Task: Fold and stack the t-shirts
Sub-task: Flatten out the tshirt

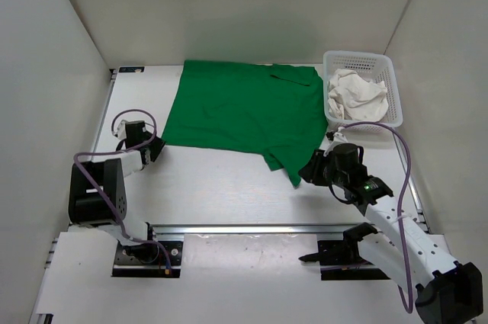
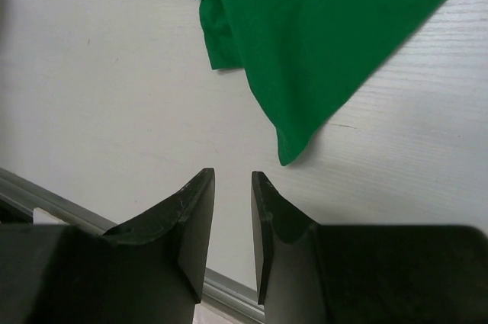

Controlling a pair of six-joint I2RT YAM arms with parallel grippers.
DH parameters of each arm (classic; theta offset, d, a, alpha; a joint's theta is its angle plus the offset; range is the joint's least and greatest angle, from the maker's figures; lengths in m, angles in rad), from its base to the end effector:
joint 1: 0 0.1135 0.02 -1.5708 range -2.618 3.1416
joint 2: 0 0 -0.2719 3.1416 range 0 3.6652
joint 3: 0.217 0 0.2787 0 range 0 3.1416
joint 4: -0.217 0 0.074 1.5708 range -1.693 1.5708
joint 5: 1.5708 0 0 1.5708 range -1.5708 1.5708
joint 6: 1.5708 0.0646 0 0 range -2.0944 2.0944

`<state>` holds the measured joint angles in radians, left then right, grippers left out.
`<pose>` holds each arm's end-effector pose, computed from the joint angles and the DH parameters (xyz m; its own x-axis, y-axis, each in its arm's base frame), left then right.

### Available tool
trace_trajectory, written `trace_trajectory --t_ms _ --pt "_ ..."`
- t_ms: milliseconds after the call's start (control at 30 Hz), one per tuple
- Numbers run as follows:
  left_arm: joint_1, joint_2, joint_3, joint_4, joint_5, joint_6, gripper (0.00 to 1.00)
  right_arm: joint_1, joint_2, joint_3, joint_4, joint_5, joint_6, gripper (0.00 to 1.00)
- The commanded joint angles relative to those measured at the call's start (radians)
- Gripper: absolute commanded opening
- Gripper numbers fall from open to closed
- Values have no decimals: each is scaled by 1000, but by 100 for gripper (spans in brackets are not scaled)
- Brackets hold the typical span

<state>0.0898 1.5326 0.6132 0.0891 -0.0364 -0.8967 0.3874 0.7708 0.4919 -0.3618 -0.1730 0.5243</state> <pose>0.3143 0.0307 0.1029 -0.3698 -0.8172 -0.4421 -0.6456 0.5682 -0.5103 0.1934 0.0909 0.2034 -0.7294 0.2350 -0.6425 -0.1557 0.8575 0.4904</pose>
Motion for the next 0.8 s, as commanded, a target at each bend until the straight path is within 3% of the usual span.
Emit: trace_trajectory --t_ms 0,233,333,400,467,633,767 --pt "1 46 69 26 18 -56 48 -5 -18 -3 44 -6 2 25" --pt "4 126 92 47 12 -85 38 -5 2 25 43 -8 2 24" --pt "1 139 80 75 20 -88 29 -1 11 25 49 -8 3 25" --pt "10 141 79 87 27 -88 11 1 18 30 43 -11 0 24" --pt "11 139 91 71 24 -74 0 -8 28 25 44 7 -1 25" --pt "2 75 144 29 4 -7 0 -18 58 59 -28 78 -13 28" --pt "1 -43 140 9 -8 51 0 48 136 152 -126 208 -36 31"
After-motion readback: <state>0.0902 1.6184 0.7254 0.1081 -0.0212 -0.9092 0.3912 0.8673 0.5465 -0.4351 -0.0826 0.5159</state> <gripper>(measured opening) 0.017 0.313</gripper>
